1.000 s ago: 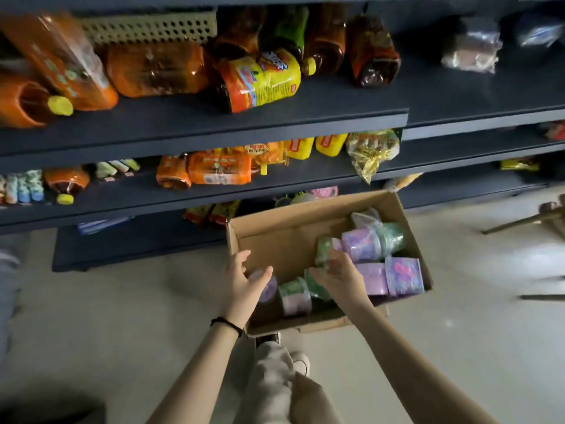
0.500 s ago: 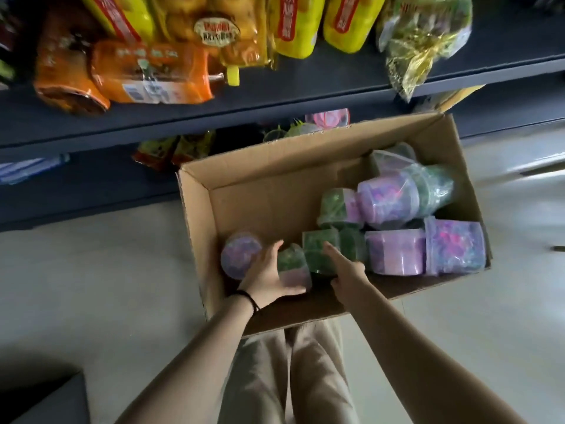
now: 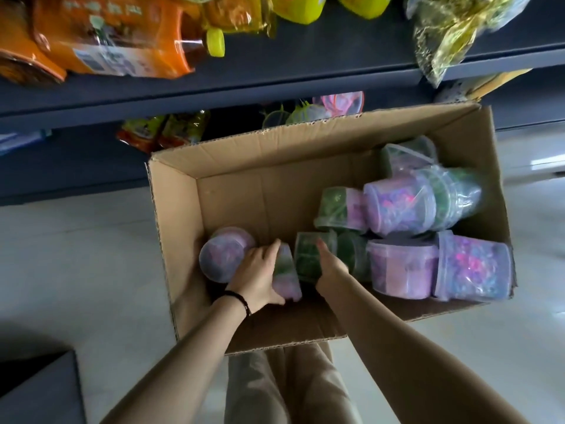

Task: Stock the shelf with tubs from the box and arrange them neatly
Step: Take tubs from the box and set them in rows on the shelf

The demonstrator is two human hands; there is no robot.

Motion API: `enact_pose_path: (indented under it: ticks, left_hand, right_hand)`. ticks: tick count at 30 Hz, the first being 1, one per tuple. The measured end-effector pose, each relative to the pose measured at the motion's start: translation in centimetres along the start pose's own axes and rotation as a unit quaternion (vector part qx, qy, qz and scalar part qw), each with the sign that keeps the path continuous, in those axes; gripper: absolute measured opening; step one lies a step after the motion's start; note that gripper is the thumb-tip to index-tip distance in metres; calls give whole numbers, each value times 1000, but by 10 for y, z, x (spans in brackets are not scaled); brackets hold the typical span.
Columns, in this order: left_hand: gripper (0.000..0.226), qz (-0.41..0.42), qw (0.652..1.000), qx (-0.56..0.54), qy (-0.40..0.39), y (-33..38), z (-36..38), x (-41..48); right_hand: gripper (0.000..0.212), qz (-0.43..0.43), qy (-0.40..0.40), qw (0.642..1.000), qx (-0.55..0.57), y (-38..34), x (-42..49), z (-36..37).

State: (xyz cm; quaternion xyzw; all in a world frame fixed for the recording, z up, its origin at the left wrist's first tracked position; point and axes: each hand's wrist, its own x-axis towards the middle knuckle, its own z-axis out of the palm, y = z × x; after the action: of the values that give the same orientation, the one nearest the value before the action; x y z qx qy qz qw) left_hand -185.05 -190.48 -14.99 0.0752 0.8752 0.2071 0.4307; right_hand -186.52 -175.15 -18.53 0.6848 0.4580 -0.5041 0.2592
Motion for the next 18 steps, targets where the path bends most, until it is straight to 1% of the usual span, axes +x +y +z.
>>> enact_pose_path:
  ticks: [1, 4, 6, 8, 10, 11, 12, 13, 15, 16, 17, 18]
  left_hand:
    - [118, 10, 1000, -4, 17, -2, -7, -6]
    - [117, 29, 998, -1, 52, -9, -24, -26]
    - [119, 29, 997, 13, 74, -15, -31, -35]
    - [120, 4, 993, 13, 115, -23, -38, -40]
    - [120, -34, 987, 9, 155, -31, -47, -41]
    - [121, -51, 984, -2, 172, -35, -52, -40]
    - [122, -64, 980, -19, 189, -38, -55, -39]
    - [123, -71, 976, -33, 204, -39, -58, -37]
    - [122, -71, 973, -28, 216, -38, -61, -33]
    - [122, -66, 974, -20, 217, -36, -61, -31]
    - [121, -61, 973, -20, 220, -35, -59, -30]
    - [120, -55, 973, -27, 223, -35, -57, -29]
  right_hand:
    - [65, -2, -16, 1000, 6, -1, -1, 0]
    - [47, 2, -134, 991, -11, -3, -5, -4]
    - [42, 4, -152, 988, -32, -3, -2, -8]
    - [52, -18, -116, 991, -61, -1, -2, -7]
    - [70, -36, -39, 995, -88, 1, 2, -6]
    - [71, -67, -14, 991, -111, 3, 2, -7]
    - [67, -104, -16, 983, -148, 5, 0, -8]
    - [66, -142, -35, 967, -208, 7, -3, -9]
    - [79, -218, -44, 906, -360, 8, -6, -11]
    - [85, -252, -35, 882, -397, 7, -8, -11]
    - [90, -276, -27, 872, -404, 6, -10, -8]
    - [95, -290, -18, 875, -388, 6, -12, -5]
